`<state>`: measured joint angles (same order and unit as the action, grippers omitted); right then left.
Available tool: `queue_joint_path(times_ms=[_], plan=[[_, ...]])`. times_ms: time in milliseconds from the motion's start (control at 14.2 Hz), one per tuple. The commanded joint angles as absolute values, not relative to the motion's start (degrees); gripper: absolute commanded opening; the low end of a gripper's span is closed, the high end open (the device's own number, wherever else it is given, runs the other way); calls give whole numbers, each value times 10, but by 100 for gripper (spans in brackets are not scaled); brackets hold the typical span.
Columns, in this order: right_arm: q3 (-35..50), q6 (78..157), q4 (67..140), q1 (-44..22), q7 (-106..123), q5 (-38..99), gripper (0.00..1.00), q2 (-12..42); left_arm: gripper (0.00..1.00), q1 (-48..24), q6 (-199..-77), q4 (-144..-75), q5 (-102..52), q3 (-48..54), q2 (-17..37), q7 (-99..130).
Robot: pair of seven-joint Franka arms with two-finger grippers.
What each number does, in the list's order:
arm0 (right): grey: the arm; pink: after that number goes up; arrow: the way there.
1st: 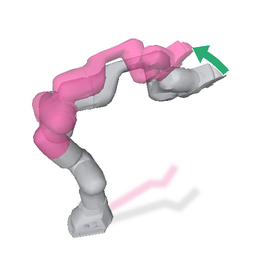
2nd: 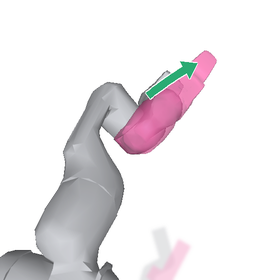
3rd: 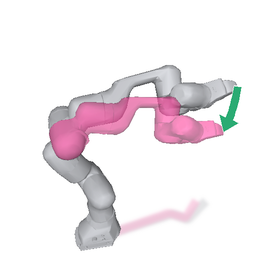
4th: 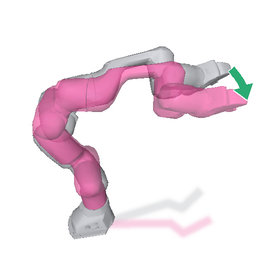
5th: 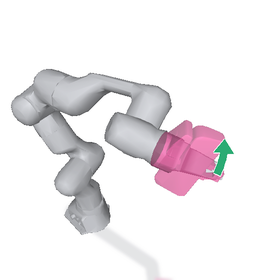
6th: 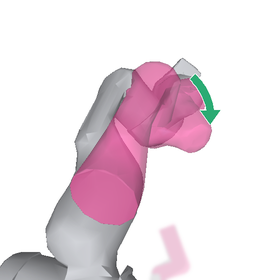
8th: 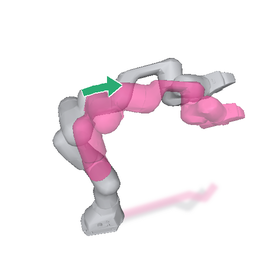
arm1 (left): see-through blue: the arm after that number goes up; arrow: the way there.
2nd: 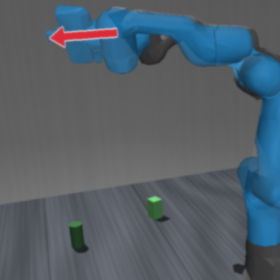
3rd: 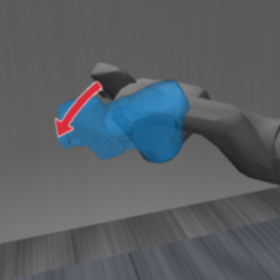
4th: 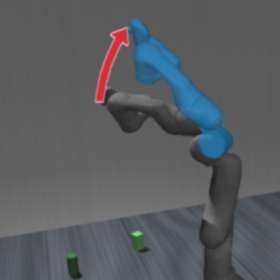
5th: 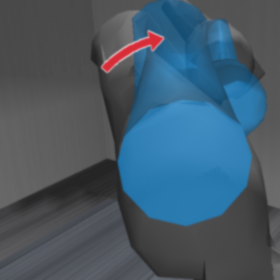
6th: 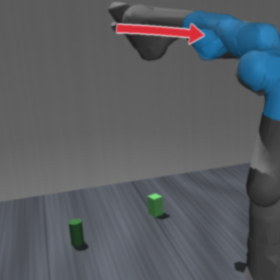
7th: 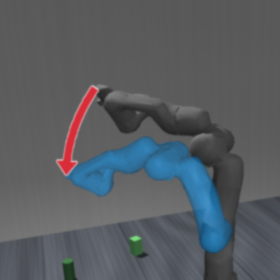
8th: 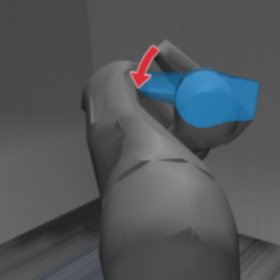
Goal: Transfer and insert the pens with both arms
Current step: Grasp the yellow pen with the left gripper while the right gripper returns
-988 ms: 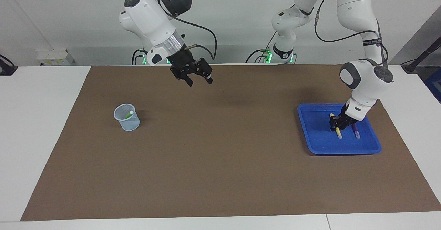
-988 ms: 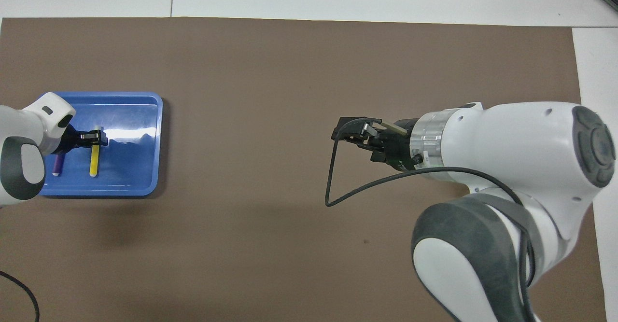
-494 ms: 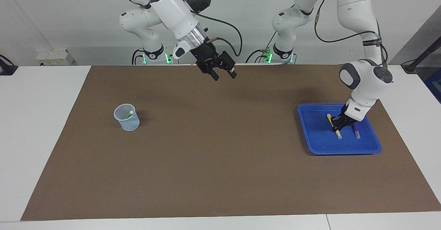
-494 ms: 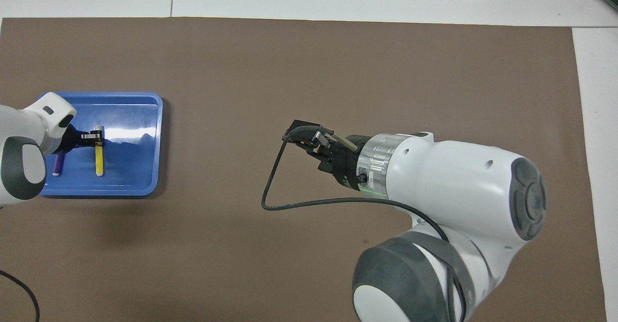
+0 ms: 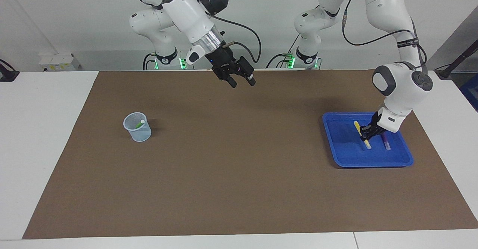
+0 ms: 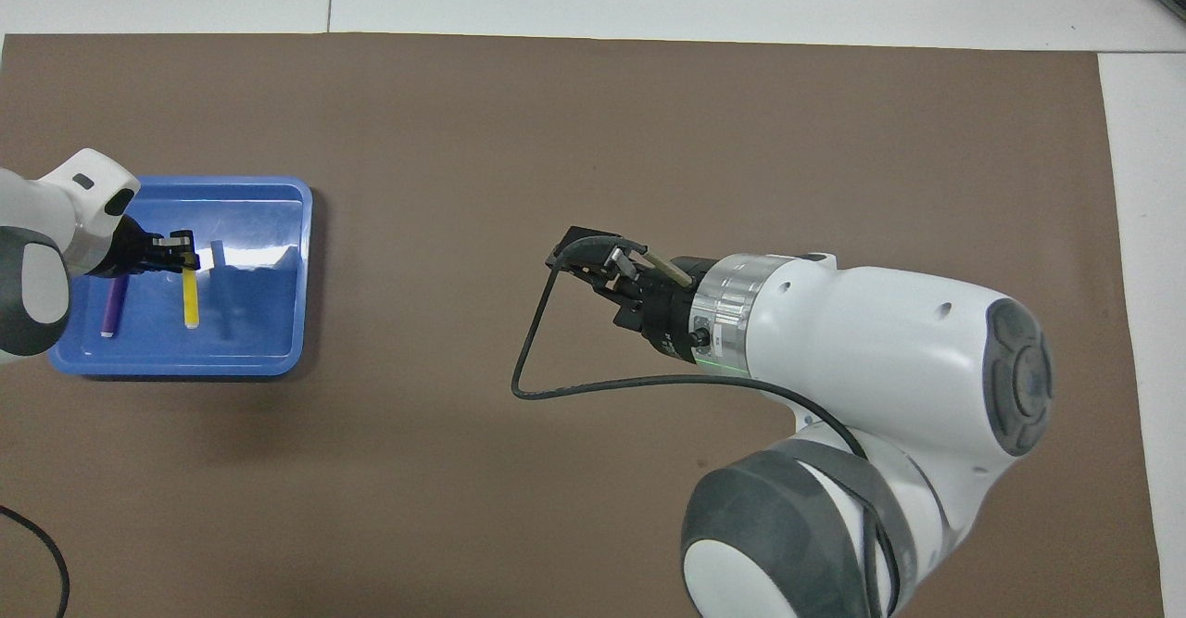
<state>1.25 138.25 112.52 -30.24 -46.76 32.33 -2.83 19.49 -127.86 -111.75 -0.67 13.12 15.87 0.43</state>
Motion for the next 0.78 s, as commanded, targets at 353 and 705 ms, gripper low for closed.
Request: queue_joint_path(times_ms=[353, 705], plan=[[15, 1339, 1128, -294, -360, 342, 100, -33, 0, 153, -1137, -1076, -73, 134, 82, 213], [15, 1325, 1129, -291, -344, 342, 100, -34, 0, 134, -1120, -1078, -179, 145, 19, 423]])
